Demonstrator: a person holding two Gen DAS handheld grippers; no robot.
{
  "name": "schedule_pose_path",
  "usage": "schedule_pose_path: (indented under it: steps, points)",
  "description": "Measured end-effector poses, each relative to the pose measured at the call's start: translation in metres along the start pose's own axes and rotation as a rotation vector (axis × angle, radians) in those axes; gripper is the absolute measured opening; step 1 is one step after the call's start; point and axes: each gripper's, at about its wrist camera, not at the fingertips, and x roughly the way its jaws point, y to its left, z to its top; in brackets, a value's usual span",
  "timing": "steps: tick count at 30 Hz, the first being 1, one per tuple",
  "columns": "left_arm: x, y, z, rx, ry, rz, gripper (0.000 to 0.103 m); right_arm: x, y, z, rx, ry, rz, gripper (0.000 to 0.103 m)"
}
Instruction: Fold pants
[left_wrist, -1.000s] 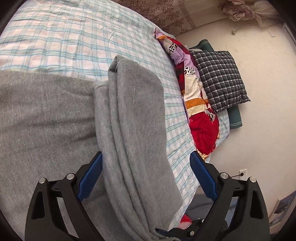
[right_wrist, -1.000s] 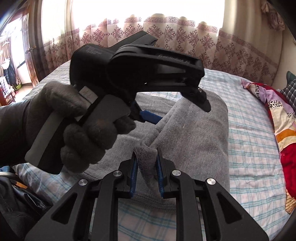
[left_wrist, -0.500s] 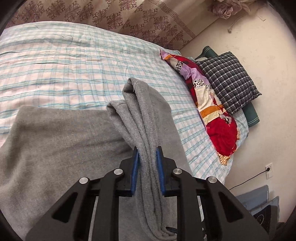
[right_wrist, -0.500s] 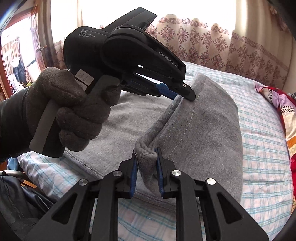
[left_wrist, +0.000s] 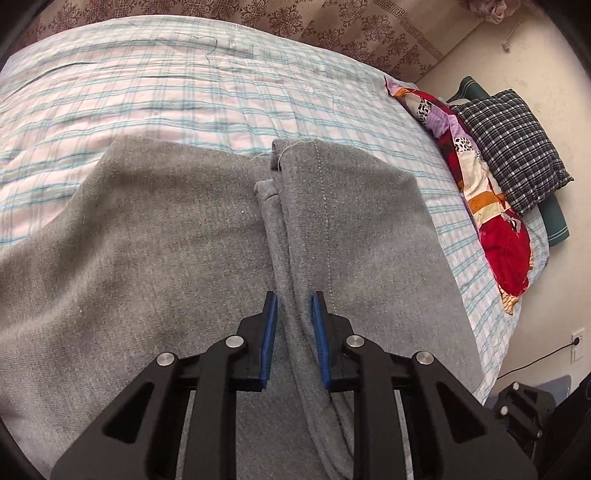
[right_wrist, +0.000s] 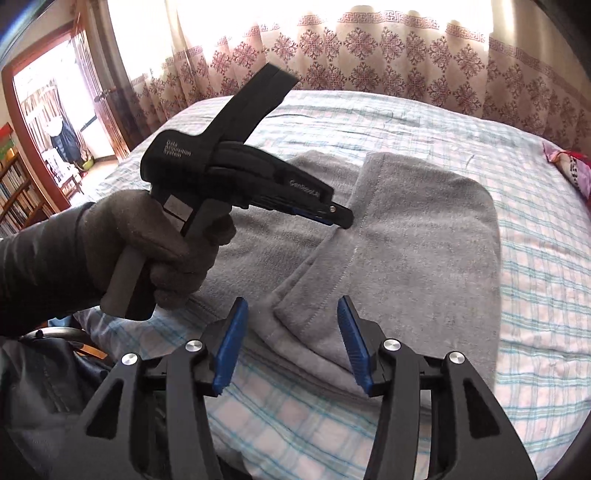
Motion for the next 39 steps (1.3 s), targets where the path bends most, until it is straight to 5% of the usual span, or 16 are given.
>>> schedule_pose_path:
  steps: [5, 10, 17, 23, 28, 33, 39]
  points:
    - [-0.016, -0.012, 0.001, 0.039, -0.032, 0.072, 0.035, -0.051, -0.06, -0.023, 0.162, -0.04, -0.115, 0.051]
    - [-0.033, -0.046, -0.003, 0.125, -0.075, 0.058, 0.042, -0.058, -0.1, -0.041, 0.214, 0.048, -0.236, 0.051]
    - [-0.02, -0.098, -0.026, 0.301, -0.05, 0.053, 0.053, -0.024, -0.082, -0.051, 0.145, 0.143, -0.236, 0.051]
    - [0.011, -0.093, -0.048, 0.331, 0.041, 0.098, 0.053, -0.02, -0.099, -0.05, 0.217, 0.148, -0.367, 0.05]
    - [0.02, -0.094, -0.064, 0.409, 0.058, 0.148, 0.053, -0.013, -0.114, -0.06, 0.275, 0.196, -0.394, 0.051]
    - [0.016, -0.088, -0.067, 0.401, 0.055, 0.141, 0.053, -0.024, -0.119, -0.06, 0.27, 0.211, -0.29, 0.051]
    - [0.009, -0.088, -0.074, 0.416, 0.044, 0.154, 0.053, -0.069, -0.135, -0.028, 0.275, 0.051, -0.188, 0.052]
